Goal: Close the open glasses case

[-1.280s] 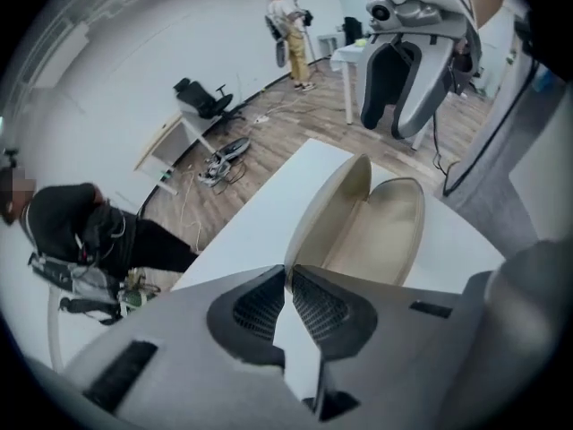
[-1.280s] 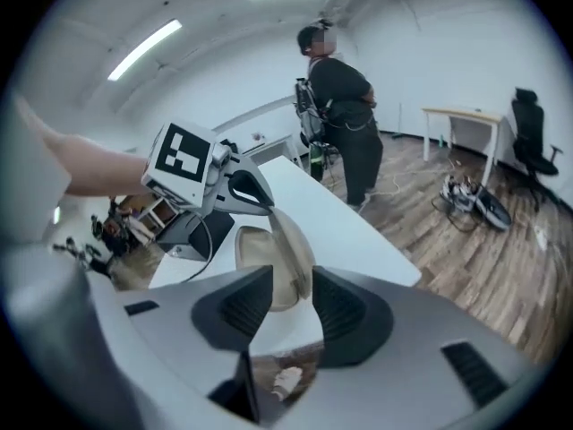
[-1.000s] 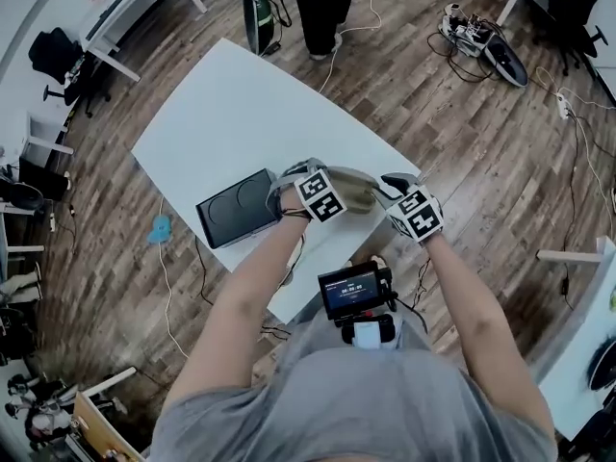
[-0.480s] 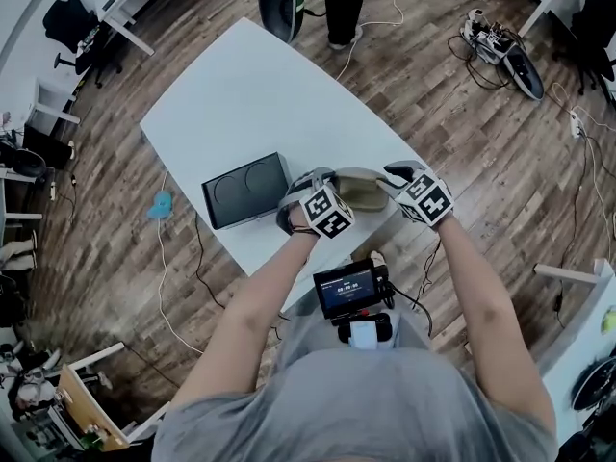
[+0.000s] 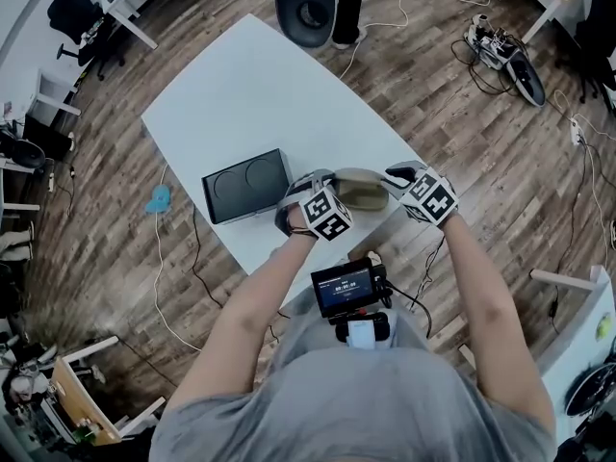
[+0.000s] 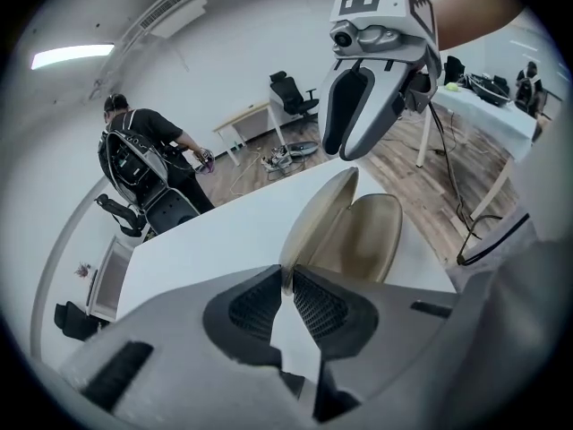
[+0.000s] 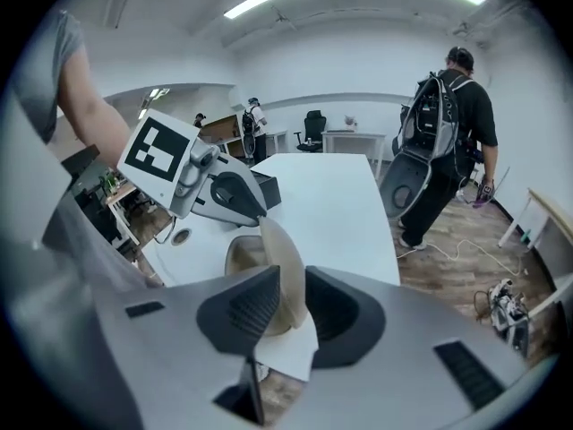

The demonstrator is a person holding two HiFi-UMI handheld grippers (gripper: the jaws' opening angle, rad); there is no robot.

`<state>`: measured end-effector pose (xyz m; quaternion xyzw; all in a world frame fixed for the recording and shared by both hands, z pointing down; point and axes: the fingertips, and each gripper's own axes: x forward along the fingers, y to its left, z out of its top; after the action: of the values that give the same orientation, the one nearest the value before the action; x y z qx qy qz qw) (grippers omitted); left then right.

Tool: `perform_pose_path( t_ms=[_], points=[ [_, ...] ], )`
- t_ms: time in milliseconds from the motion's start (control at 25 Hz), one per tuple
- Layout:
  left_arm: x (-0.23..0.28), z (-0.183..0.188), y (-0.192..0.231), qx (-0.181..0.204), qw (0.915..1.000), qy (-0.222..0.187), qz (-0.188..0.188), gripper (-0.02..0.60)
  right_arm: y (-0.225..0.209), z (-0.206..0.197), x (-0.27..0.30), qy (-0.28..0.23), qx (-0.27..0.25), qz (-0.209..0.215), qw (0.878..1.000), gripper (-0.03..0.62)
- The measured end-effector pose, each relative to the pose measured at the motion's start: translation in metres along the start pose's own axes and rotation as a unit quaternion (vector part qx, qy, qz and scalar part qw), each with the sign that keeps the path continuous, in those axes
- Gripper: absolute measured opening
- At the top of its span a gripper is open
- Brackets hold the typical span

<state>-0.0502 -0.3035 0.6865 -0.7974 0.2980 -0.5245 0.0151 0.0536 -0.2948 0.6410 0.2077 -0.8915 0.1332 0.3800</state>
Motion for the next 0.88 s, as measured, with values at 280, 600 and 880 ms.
perform_pose_path(
  t_ms=[280,600,880],
  points=[
    [0.003,-0.002,-0.002,0.006,0.9999,0.01,-0.01,0.041,0.019,0.001,0.011,0.034,-0.141,-0.043,0.988,0.098],
    [0.0,-0.003,-0.002,0.017,0.9995,0.015,-0.021,0.041,0.019,-0.002,0.02,0.064,-0.208,-0.076,0.973,0.047],
    [-0.018,-0.008,-0.018,0.01,0.9989,-0.043,-0.014,0.041,0.038,-0.007,0.012,0.014,-0.237,-0.116,0.964,0.046]
  ],
)
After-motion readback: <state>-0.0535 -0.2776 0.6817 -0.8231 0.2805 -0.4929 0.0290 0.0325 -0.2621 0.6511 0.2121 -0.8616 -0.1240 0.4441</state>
